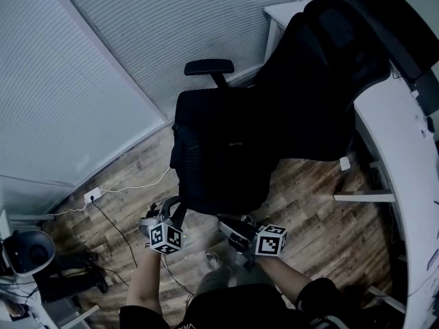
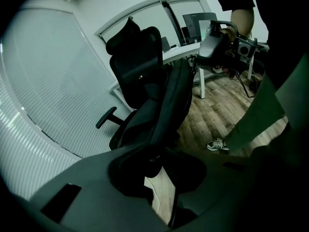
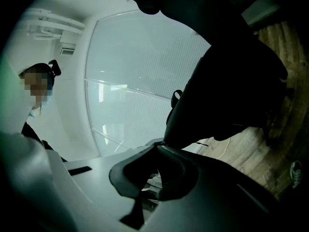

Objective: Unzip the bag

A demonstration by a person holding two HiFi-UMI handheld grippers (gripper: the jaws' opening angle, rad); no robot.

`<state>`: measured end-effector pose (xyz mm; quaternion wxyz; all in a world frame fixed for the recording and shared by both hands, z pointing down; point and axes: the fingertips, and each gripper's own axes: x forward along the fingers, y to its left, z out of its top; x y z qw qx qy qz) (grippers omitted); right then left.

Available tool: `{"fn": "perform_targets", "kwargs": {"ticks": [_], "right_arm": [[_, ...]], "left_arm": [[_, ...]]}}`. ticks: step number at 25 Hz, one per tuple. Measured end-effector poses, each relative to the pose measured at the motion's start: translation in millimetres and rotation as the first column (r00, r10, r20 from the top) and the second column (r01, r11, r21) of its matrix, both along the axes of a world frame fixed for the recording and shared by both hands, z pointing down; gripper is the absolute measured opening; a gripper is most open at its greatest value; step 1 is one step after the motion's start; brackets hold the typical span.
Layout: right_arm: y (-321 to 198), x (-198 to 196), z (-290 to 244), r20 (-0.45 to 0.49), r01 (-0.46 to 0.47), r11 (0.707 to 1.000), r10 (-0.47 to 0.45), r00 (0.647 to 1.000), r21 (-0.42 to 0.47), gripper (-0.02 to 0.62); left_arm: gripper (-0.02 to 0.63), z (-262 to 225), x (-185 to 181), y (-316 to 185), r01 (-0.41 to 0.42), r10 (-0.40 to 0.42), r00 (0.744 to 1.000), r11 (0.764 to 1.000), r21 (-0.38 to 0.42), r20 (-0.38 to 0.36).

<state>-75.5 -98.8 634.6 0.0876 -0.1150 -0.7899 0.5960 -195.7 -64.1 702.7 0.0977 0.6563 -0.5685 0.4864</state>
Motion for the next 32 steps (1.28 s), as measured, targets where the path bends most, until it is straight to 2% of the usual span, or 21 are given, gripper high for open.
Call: {"fn": "perform_targets", "kwargs": {"ticks": [6, 13, 19, 25, 32], "right_arm": [[-18, 12, -4, -0.011, 0.031, 0.999, -0.031, 0.999, -0.028, 0.046], [-49, 33, -9, -0.003, 0.058, 0.997, -0.058, 0.998, -0.060, 0.046], [-84, 51, -13, -0.008, 0.056, 0.994, -0.057, 0.998, -0.091, 0.046], [-109, 65, -10, -0.037, 0.064, 0.996, -0.067, 0.997, -0.064, 0.046], [-128, 68, -1, -0.071, 0.014, 0.995, -0.021, 0.997, -0.096, 0.046]], "left_arm": [[0.079, 0, -3, -2, 0.101, -0.101, 0.994, 0.995, -0.022, -0.042], [0.080, -1, -5, -7, 0.177, -0.179, 0.982, 0.983, -0.046, -0.051], [0.080, 1, -7, -10, 0.233, -0.237, 0.970, 0.970, -0.068, -0.054], [0.083, 5, -5, -10, 0.272, -0.277, 0.959, 0.959, -0.080, -0.057], [0.084, 5, -7, -9, 0.304, -0.309, 0.949, 0.949, -0.080, -0.061]]}}
